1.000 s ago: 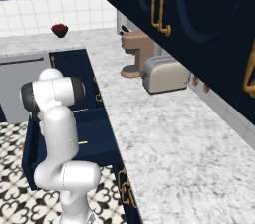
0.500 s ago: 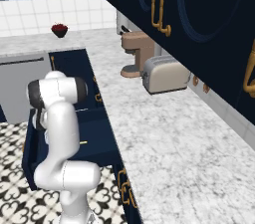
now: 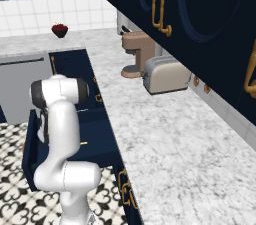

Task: Take a straw from the drawer in front and place it inside the glass cup on the dining counter.

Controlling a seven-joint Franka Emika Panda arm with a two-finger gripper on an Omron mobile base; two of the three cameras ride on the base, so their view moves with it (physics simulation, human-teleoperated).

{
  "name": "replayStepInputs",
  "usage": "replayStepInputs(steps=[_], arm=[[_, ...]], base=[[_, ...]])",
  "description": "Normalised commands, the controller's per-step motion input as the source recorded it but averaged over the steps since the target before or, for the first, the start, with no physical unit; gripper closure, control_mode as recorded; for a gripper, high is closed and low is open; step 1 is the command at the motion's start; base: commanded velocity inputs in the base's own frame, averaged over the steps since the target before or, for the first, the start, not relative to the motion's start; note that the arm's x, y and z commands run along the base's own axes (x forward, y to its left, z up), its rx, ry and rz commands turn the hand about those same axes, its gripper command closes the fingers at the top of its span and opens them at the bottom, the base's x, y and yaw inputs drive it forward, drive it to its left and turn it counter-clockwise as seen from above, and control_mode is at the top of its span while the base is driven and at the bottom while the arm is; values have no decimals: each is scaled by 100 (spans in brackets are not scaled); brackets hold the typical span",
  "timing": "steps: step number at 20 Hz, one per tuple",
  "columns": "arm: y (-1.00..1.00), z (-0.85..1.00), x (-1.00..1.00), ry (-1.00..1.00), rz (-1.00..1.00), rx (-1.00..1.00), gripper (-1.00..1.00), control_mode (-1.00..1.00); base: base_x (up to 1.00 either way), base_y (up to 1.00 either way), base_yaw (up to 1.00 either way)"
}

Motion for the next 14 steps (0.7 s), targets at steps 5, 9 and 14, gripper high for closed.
replayStepInputs(steps=[5,9,14], arm=[[0,-30,8,-4,13,7,-100,-100],[-1,-5,47,0,8,14,-100,-100],[0,0,54,0,5,12,-100,-100]], base=[[0,0,0],[0,0,0],[0,0,0]])
